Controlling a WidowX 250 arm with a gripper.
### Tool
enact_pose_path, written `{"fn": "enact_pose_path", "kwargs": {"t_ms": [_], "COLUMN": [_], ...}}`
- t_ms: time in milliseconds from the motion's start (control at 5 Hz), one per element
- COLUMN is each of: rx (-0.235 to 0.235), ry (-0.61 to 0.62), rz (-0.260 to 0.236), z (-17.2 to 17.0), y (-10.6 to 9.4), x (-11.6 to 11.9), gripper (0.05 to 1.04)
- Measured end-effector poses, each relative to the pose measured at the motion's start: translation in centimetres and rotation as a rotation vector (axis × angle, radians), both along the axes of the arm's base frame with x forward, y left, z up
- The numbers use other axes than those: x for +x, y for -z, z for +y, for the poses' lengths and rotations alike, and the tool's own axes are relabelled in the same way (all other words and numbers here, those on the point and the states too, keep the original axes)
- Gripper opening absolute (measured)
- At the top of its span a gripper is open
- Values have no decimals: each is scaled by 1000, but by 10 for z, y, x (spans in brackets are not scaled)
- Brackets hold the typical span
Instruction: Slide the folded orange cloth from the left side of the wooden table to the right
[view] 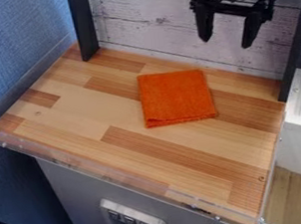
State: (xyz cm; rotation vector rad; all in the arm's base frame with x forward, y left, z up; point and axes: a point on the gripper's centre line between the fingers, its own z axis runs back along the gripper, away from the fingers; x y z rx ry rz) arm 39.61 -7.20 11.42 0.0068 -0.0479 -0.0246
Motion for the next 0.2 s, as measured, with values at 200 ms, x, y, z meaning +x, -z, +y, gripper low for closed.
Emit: {"fn": "enact_pose_path", "kwargs": {"t_ms": [200], "rx": [-7], "ry": [-5], "rz": [23], "z": [-10], "y": [-1], "x": [0], "gripper": [996]}}
